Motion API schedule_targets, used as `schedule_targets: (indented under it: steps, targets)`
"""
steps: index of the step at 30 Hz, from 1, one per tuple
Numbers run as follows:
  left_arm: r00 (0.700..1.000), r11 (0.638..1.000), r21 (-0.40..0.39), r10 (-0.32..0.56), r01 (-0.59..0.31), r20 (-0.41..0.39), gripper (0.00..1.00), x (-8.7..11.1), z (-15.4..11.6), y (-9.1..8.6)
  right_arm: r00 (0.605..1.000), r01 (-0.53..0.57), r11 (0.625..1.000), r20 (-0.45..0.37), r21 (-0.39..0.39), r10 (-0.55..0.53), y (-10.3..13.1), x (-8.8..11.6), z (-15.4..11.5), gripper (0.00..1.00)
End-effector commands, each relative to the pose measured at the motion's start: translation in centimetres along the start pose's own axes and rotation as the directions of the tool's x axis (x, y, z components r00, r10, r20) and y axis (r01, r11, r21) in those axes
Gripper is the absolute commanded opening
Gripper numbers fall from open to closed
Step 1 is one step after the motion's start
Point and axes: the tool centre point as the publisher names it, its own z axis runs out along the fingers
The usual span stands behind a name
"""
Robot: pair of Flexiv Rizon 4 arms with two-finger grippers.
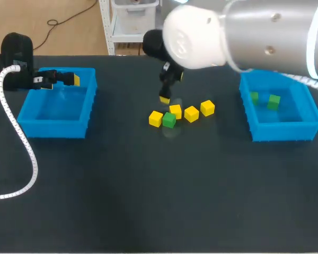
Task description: Put the green cubes in the right bin and the yellow cubes in the left bin.
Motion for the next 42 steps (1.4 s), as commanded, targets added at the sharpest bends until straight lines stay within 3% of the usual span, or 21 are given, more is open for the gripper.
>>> schedule_targets:
  steps: [1,21,29,42]
  targets:
    - [1.0,1.0,0.008,0.002,-0.002,0.006,1.0,0.1,0.0,0.2,0.999,-0.026,0.999,-0.047,-0.027,0.025,0.1,-0.6,2.3,1.0]
    - [1.0,1.0,0.008,0.002,-0.002,0.006,1.0,0.1,0.0,0.2,0.986,-0.17,0.985,-0.005,-0.03,0.169,2.3,1.0,5.3,1.0]
    - [1.0,1.0,0.008,0.002,-0.002,0.006,1.0,0.1,0.0,0.2,0.981,-0.194,0.98,-0.018,-0.037,0.194,2.5,1.1,7.1,1.0]
    - [1.0,1.0,0.008,0.002,-0.002,0.006,1.0,0.1,0.0,0.2,0.979,-0.205,0.979,-0.017,-0.022,0.205,2.4,0.9,7.3,1.0]
